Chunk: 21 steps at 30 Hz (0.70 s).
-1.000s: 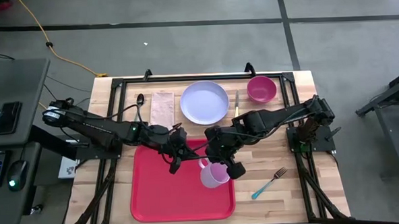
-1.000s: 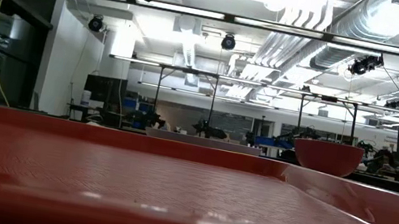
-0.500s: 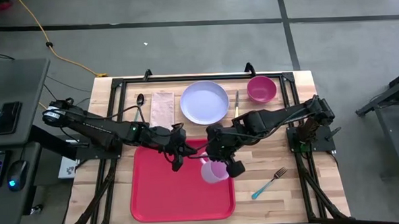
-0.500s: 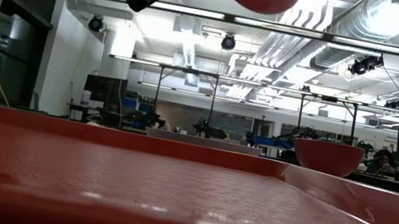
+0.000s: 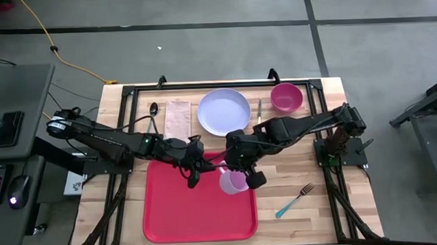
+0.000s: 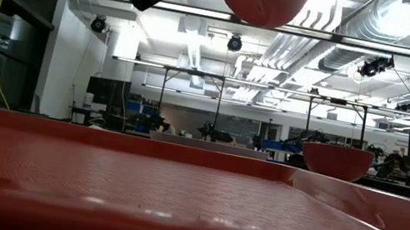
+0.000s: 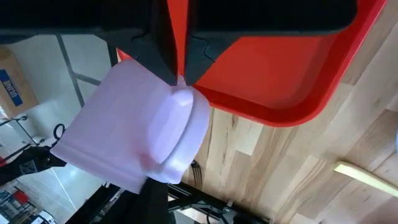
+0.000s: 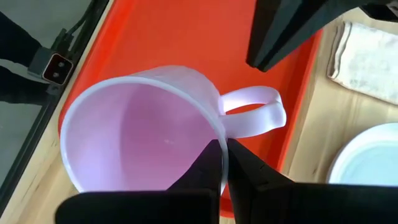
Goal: Set up tray
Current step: Put the pink mug on the top left of the orange serving tray
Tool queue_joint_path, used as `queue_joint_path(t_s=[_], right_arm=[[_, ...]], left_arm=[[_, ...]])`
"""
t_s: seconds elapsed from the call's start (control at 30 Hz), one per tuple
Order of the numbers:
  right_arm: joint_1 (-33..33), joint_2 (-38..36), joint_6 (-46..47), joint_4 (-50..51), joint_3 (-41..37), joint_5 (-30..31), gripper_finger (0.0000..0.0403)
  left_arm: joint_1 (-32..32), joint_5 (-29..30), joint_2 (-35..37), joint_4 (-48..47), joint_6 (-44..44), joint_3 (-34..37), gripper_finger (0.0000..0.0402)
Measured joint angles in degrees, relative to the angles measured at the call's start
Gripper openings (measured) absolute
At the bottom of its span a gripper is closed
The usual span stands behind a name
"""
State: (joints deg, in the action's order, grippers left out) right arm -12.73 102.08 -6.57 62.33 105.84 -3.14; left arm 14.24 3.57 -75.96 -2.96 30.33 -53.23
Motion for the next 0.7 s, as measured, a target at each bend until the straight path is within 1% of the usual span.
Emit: queue_joint_path(t_s=[0.07,0.17,0.23,0.37,0.5,0.6,0.7], right_arm=[[0.04,0.00,-0.03,0.00,0.00,0.04,0.0000],[0.32,0.00,-0.20,0.00,0.00,0.00,0.0000],[0.38,0.00,-0.13,0.00,0.00,0.00,0.0000],[0.58,-0.07,-0.12,-0.32,-0.47,0.00,0.0000],[1.15,-0.07,0.09,-0.60,-2.26,-0.04,0.0000],[1.53,-0.07,0.25,-1.63,-3.73,-0.02,0.0000],[1.60,-0.07,0.31,-2.52,-4.54,0.49,0.0000]], left_arm=[[0.00,0.77,0.00,-0.02,-0.01,0.00,0.0099],[0.01,5.09,0.00,-0.41,-0.21,0.00,0.0143],[0.00,7.56,0.00,-0.43,-2.05,0.00,0.0170],[-0.02,8.04,0.00,-0.04,-4.36,0.00,0.0212],[0.00,8.19,0.00,-0.11,-4.44,0.00,0.0232],[0.00,10.18,0.00,-0.13,-4.57,0.00,0.0236],[-0.02,10.43,0.00,-0.15,-4.57,0.00,0.0237]])
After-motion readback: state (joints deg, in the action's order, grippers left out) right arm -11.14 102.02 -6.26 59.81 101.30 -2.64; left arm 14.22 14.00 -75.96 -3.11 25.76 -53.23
